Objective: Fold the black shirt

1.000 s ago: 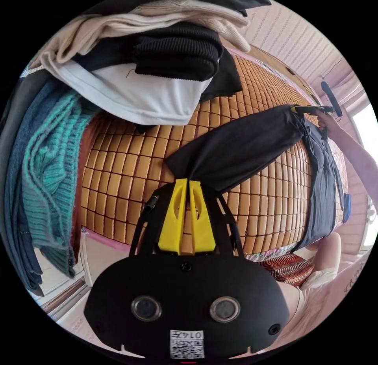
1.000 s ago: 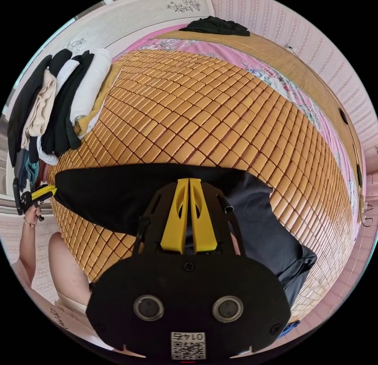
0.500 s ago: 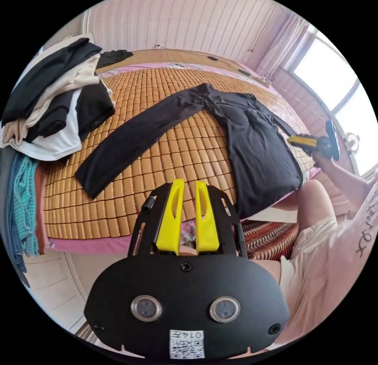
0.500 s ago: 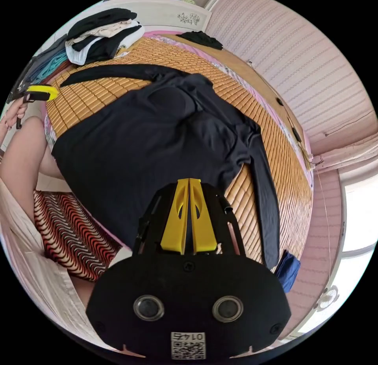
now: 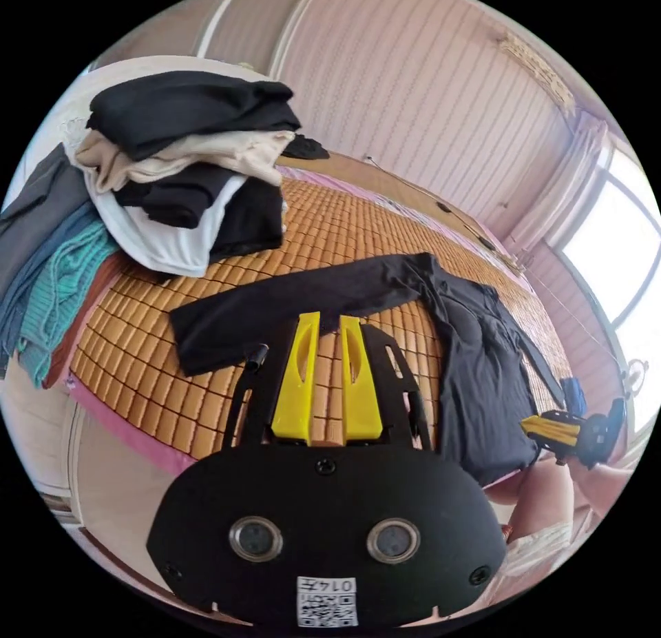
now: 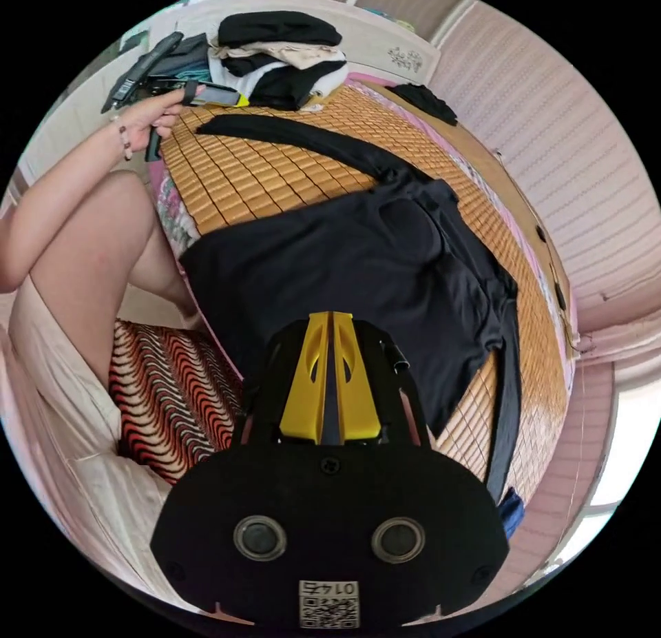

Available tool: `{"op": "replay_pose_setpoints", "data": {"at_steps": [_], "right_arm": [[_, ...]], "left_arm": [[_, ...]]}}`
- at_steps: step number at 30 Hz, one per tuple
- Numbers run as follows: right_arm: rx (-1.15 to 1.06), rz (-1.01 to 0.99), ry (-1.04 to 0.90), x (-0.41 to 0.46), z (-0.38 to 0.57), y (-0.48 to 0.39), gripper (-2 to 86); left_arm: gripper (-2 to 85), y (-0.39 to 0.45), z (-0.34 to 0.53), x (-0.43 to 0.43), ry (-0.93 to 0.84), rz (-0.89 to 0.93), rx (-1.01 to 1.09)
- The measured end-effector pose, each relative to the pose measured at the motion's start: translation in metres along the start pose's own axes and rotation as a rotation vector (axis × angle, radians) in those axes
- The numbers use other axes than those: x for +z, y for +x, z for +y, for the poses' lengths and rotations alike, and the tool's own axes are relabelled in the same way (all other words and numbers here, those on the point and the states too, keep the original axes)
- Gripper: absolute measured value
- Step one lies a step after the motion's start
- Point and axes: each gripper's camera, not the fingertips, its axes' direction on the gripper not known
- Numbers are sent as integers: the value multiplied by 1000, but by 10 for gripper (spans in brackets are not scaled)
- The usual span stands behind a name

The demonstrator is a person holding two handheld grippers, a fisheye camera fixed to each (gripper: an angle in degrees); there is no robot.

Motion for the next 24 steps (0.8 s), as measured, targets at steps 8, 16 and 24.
{"op": "replay_pose_setpoints", "data": {"at_steps": [8, 16, 24], "right_arm": [[-210, -151, 157, 8, -139, -40, 106], [-385, -204, 211, 37, -279, -95, 117], [-536, -178, 121, 86, -332, -144, 95]], "left_arm": [[72, -79, 21, 10, -28, -12, -210], [92, -105, 24, 13, -16, -36, -281], [104, -111, 24, 36, -111, 13, -318]]}}
